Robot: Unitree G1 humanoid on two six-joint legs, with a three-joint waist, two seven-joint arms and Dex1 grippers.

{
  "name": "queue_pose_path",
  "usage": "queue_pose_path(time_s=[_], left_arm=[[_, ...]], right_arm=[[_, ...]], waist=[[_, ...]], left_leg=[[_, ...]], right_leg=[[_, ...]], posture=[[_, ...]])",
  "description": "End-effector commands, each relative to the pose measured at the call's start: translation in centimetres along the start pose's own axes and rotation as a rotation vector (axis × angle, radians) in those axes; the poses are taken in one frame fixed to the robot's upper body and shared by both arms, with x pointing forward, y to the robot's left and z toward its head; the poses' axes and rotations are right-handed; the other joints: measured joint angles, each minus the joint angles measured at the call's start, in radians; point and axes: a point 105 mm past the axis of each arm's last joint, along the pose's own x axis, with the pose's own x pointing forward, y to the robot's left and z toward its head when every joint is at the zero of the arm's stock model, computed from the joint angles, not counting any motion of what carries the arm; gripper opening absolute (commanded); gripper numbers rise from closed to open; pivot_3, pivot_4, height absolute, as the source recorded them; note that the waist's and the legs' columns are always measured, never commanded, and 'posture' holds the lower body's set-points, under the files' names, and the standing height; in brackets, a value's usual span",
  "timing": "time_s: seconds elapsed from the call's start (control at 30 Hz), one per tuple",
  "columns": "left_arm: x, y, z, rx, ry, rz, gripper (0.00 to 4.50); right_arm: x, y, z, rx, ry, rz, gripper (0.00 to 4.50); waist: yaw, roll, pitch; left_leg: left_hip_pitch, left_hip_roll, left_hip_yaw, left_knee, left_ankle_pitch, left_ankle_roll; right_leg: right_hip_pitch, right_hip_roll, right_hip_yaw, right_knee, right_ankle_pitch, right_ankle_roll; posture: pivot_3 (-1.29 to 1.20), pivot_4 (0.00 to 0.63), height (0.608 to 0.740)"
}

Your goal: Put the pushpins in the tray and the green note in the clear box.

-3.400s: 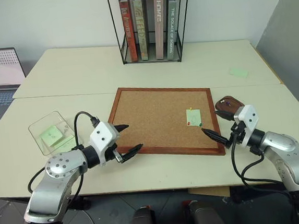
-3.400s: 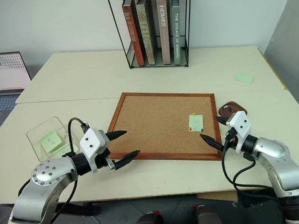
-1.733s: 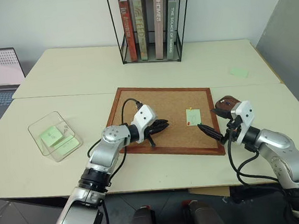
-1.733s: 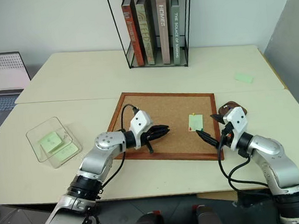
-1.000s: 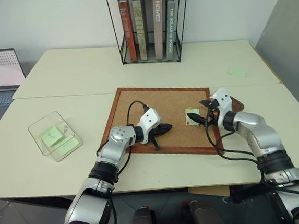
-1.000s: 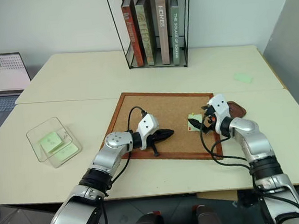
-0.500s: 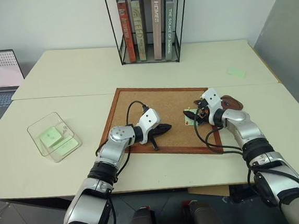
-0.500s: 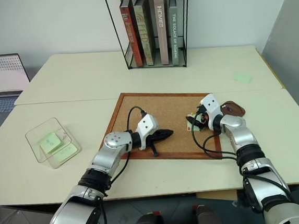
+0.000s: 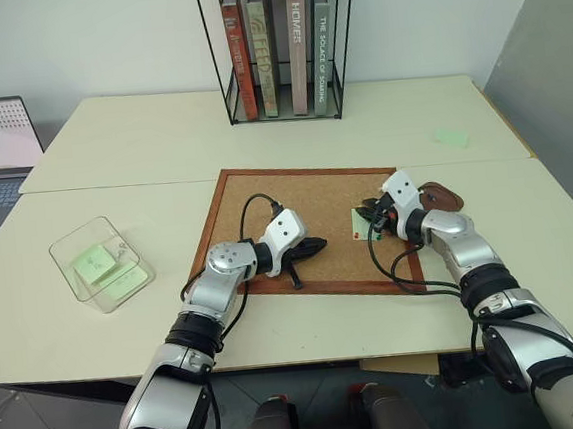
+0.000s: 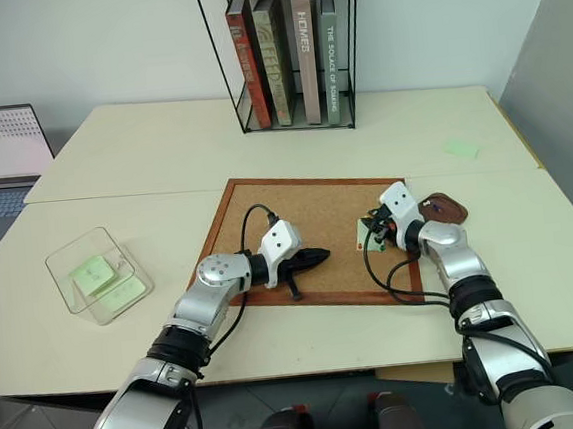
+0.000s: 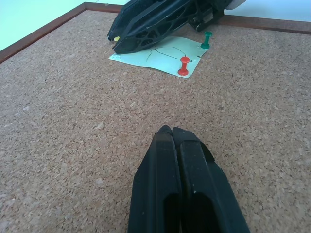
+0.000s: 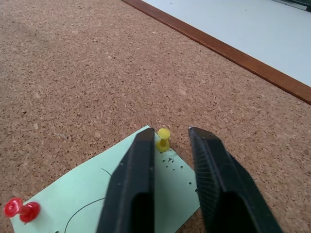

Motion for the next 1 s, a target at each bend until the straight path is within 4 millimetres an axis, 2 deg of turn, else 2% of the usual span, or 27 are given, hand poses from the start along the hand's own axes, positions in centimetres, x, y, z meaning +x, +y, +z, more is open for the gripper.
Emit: queue_pose_path(time_s=[0.03,0.43,1.0], left_arm=[[-0.3,-0.7,-1.6,-0.008,0.062,-0.016,0.00],[-0.2,-1.1,-1.8,-0.010,0.070,-0.029,0.00],[0.0,-1.7,-1.9,-0.010,0.068,-0.043,0.00]], right_arm=[[0.1,-0.6,2.1,-0.040,-0.070,-0.019,0.09],[-0.1,-0.7,3.8,-0.029,-0.151,-0.033,0.04],[-2.3,-1.9,5.6,0.041,-0.234,-0.102,0.04]], waist=[[-0.005,0.000,0.000],[-0.007,0.000,0.000],[-0.006,0.000,0.000]], left_leg=[[0.000,0.000,0.000,0.000,0.000,0.000],[0.000,0.000,0.000,0.000,0.000,0.000],[-0.001,0.000,0.000,0.000,0.000,0.000]], right_leg=[[0.000,0.000,0.000,0.000,0.000,0.000],[0.000,-0.001,0.000,0.000,0.000,0.000],[-0.001,-0.001,0.000,0.000,0.000,0.000]], posture=[[0.00,0.150,0.740],[0.00,0.150,0.740],[0.00,0.150,0.740]])
